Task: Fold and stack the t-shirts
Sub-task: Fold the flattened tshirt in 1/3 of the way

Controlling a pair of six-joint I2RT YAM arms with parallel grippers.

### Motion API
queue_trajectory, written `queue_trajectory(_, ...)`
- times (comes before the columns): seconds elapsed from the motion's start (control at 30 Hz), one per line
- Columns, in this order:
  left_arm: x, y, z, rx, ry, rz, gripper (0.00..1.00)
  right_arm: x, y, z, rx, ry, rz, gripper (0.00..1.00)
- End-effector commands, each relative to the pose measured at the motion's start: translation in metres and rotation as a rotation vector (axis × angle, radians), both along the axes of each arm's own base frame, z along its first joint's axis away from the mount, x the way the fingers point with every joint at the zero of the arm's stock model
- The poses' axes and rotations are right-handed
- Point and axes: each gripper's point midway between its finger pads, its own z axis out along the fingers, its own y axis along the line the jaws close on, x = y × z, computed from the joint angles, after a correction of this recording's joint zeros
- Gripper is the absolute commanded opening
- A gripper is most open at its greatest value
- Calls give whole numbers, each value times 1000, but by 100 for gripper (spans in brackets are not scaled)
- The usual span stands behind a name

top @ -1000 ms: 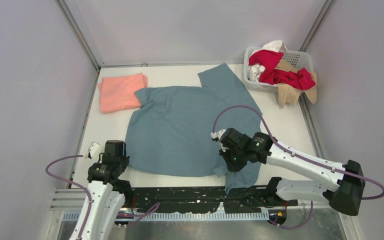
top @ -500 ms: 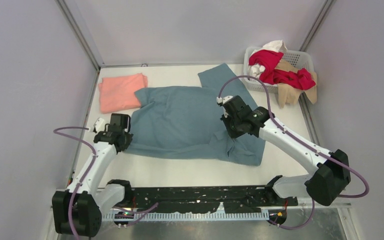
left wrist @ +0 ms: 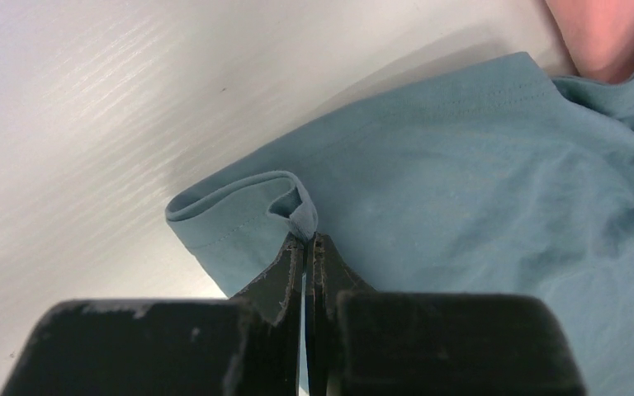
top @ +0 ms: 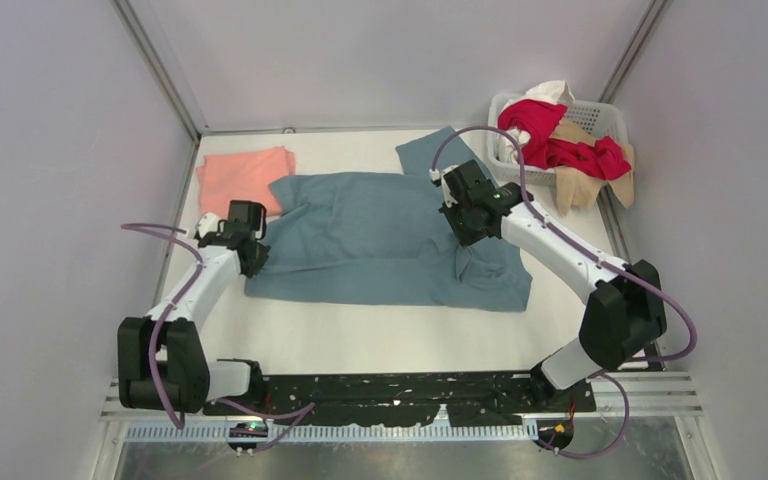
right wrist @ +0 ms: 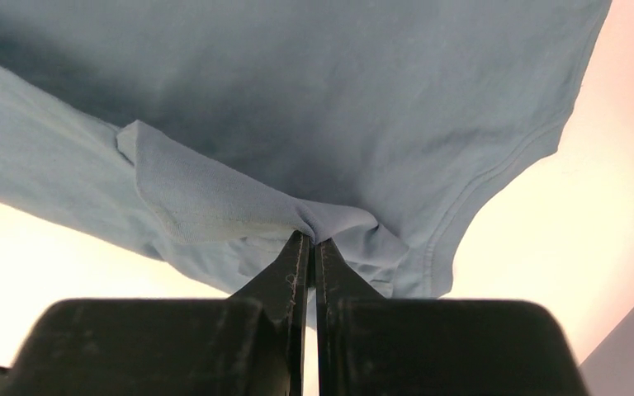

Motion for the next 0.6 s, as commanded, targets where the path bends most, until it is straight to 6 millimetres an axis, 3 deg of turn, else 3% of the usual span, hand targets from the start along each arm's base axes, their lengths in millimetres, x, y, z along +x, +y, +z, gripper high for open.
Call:
queue_trajectory(0.0, 26, 5, 11, 23, -43, 6, 0, 41, 7, 21, -23, -94, 40, 6)
queue_trajectory(0.2, 36, 12, 4, 40, -2, 22, 3, 73, -2, 6, -136, -73, 24, 12)
queue_trajectory(0.23, 37, 13, 4, 42, 8, 24, 15, 77, -6, -2, -174, -63, 15, 15)
queue_trajectory(0.3, 39, 14, 4, 46, 16, 24, 50, 92, -12, -4, -240, -84, 10, 23)
queue_trajectory(0.37, 43, 14, 10, 47, 2, 16, 81, 123, -15, 3, -308, -185, -5, 27)
queue_trajectory(0.4, 45, 13, 13, 45, -13, 12, 90, 137, -16, -2, -362, -210, 20, 30)
queue_trajectory(0.43, 47, 12, 16, 42, -30, 5, 97, 162, -15, 20, -397, -305, 13, 33)
queue_trajectory(0.47, 48, 12, 22, 41, -44, -2, 99, 173, -13, 11, -427, -303, 24, 36)
queue_trajectory(0.5, 48, 11, 26, 39, -52, -7, 99, 192, -12, 32, -444, -365, 15, 48)
queue_trajectory(0.53, 47, 10, 31, 38, -63, -17, 100, 200, -12, 27, -470, -366, 9, 52)
queue_trajectory(0.57, 44, 9, 35, 38, -68, -31, 100, 206, -17, 42, -493, -403, -34, 59)
